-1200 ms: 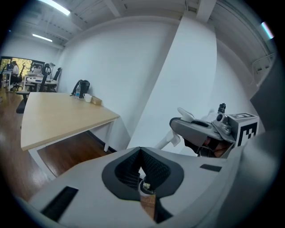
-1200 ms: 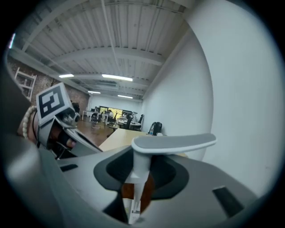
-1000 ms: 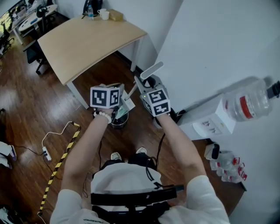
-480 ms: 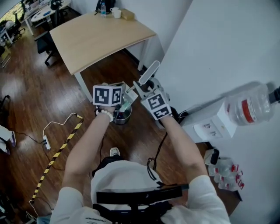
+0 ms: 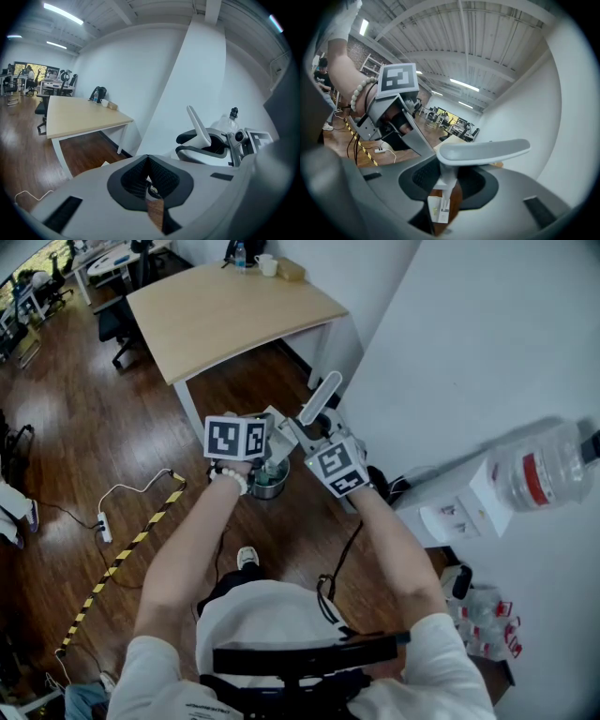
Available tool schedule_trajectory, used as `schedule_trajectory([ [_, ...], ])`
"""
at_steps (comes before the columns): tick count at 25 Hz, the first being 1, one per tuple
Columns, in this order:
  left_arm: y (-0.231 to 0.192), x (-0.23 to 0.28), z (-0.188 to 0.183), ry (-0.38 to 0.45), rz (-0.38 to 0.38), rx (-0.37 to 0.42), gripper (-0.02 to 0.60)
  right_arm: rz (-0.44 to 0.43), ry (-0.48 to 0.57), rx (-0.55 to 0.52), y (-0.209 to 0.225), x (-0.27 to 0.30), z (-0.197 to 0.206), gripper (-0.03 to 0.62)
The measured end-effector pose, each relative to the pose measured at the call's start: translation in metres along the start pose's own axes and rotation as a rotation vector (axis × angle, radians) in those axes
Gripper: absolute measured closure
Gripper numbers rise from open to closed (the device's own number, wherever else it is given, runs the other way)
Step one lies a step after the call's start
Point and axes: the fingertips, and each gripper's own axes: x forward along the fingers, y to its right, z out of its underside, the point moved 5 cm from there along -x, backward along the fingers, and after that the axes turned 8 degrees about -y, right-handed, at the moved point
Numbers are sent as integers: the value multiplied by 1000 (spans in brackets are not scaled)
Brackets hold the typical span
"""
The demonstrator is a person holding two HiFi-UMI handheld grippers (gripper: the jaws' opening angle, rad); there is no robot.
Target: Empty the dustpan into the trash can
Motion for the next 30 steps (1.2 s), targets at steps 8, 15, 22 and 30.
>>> schedule_trajectory([
  [8,5,-13,14,10,-12,-11,586,-38,-1,-75,-28,-7,-7,474],
  [15,1,-21,15,16,-20,-10,586,-60,-14,-110,-39,-5,-11,474],
  [22,-9,-26,15,19,-24,-17,586,-53,-23,-101,-38,-1,-14,474],
  [30,-23,-17,18,6,0,-34,586,-17,-33,-53,-21,17,-28,474],
])
